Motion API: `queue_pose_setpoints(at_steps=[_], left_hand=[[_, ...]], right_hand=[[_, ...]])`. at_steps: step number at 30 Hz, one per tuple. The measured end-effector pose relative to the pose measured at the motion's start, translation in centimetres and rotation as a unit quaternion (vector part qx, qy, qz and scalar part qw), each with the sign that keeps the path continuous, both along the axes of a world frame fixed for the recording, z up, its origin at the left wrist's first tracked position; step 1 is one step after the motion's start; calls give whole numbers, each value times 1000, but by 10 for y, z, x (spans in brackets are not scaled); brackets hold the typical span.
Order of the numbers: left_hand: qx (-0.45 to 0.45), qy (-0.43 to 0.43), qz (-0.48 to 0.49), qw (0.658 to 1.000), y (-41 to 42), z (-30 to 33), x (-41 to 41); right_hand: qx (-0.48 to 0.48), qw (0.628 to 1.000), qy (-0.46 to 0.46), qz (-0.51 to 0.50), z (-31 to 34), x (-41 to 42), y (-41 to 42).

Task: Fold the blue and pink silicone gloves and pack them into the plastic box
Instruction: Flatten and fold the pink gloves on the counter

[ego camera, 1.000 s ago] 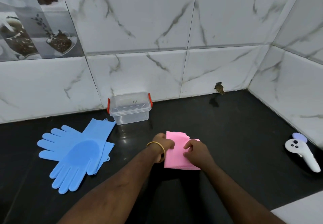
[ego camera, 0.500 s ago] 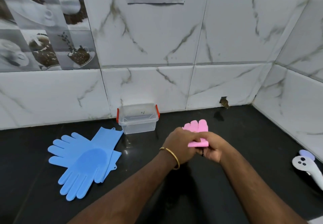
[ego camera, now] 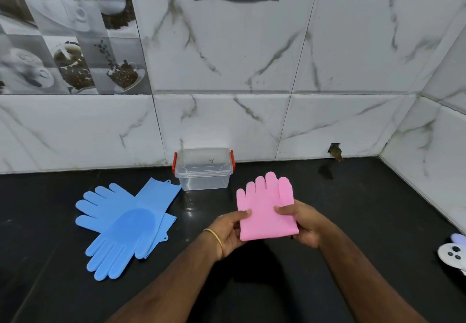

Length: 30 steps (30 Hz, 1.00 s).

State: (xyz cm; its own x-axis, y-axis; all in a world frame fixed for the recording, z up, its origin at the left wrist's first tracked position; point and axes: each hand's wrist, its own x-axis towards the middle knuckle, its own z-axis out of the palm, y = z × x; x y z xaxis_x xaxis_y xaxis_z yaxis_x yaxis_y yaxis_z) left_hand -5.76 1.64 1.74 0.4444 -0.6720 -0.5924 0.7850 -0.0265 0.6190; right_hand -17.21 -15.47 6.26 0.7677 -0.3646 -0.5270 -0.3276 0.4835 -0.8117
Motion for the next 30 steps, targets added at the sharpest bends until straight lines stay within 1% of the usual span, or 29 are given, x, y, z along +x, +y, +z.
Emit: queue_pose_setpoints(at_steps=[4, 7, 11, 13, 15, 16, 19, 21, 26, 30], left_hand=[[71, -91, 34, 993, -10, -10, -3], [134, -164, 63, 975, -23, -16, -7], [134, -236, 96, 958, -28, -16, 4], [124, -246, 110, 955, -27, -18, 12], [162, -252, 145, 943, -68, -29, 15], [172, -254, 141, 941, -68, -31, 20], [224, -293, 89, 925, -67, -47, 30], [247, -312, 67, 915, -70, -51, 29], [276, -338, 81, 896, -71, -58, 28], [295, -364, 40, 882, -65, -53, 27]], right_hand=[[-36, 998, 50, 24, -25, 1, -8], [-68, 994, 80, 34, -37, 7, -17], [-113, 991, 73, 10, -42, 21, -17], [-161, 986, 49, -18, -42, 30, -15], [-195, 980, 43, 16, -60, 42, -58], [-212, 976, 46, 22, -64, 48, -58], [-253, 965, 70, 27, -72, 56, -51], [-262, 962, 76, 33, -83, 56, -55], [-308, 945, 102, 45, -99, 55, -59], [-364, 921, 129, 54, -99, 60, -61]])
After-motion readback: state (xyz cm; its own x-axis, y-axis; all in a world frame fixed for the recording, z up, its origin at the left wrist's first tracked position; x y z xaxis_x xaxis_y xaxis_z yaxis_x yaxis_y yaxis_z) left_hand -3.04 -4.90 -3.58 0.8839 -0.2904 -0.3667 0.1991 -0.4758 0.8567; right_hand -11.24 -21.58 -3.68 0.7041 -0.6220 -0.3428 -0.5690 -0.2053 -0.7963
